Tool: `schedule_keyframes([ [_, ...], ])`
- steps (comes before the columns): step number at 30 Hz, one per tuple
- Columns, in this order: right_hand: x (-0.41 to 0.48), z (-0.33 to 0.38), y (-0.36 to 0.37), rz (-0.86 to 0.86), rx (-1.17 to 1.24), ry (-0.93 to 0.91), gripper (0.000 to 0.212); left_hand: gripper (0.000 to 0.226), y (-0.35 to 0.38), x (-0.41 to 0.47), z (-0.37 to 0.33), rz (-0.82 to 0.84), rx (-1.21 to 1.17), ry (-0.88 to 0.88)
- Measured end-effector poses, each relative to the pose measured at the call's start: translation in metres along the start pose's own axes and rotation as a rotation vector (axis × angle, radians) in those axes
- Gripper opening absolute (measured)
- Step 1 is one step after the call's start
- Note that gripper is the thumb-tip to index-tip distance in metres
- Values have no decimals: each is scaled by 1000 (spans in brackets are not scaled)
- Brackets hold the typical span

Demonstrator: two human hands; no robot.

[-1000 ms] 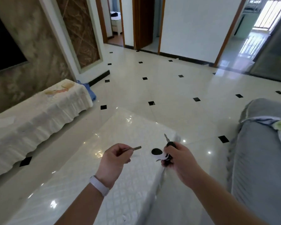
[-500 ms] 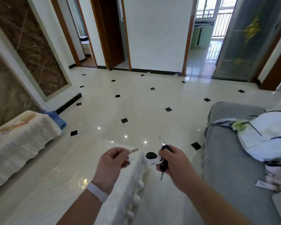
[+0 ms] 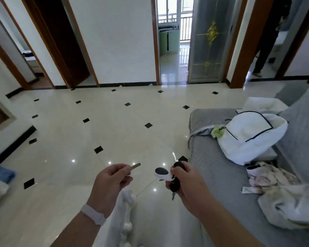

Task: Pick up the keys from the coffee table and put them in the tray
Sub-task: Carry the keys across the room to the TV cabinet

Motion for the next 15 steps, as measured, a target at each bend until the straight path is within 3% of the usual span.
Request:
schedule_keyframes([
  [7,101,4,-3,-66,49,59,7,3,29,114,10,40,-62,-60],
  [15,242,21,53,-100,23,113,20,10,11,259,-21,69,-66,-69],
])
Point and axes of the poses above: each hand's wrist, its own x-axis towards the middle knuckle, its own y-axis out of the palm, z = x × y, the point moved 10 cm from there along x, towards the middle knuckle, and after that the axes turned 10 degrees about -x, right-handed, at the moved point
